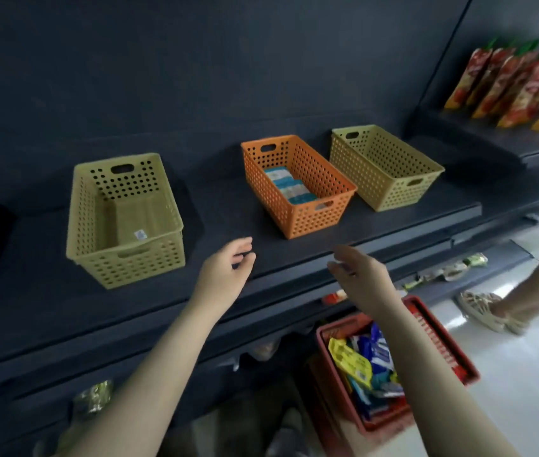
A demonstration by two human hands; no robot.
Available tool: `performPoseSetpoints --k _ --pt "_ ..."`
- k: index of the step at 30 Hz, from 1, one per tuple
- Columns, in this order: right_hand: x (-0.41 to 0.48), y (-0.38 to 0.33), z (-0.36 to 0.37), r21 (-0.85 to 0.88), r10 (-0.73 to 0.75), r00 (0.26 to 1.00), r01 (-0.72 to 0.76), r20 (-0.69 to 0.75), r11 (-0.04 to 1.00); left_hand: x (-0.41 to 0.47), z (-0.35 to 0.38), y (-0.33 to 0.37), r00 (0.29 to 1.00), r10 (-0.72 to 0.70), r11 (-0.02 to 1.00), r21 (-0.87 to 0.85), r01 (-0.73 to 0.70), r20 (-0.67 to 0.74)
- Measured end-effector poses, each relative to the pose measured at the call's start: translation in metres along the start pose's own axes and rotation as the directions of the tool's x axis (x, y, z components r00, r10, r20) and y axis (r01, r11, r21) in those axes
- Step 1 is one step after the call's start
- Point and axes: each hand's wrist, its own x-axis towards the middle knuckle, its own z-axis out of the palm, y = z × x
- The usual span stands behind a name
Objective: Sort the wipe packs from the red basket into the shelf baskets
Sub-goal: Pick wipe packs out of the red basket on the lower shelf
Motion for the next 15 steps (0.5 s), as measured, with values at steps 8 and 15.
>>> performPoseSetpoints --k 8,15 --pt "-0.096 0.088 0.028 0.037 0.321 0.946 -0.323 0.034 0.946 -0.077 0.069 -0.055 0.965 -0.160 0.980 -0.083 0.180 0.207" --pt "-0.116 0.183 0.012 0.099 0.533 0.845 -0.534 0.034 0.840 -0.104 0.157 -0.074 0.904 -0.282 0.949 -0.042 0.311 0.321"
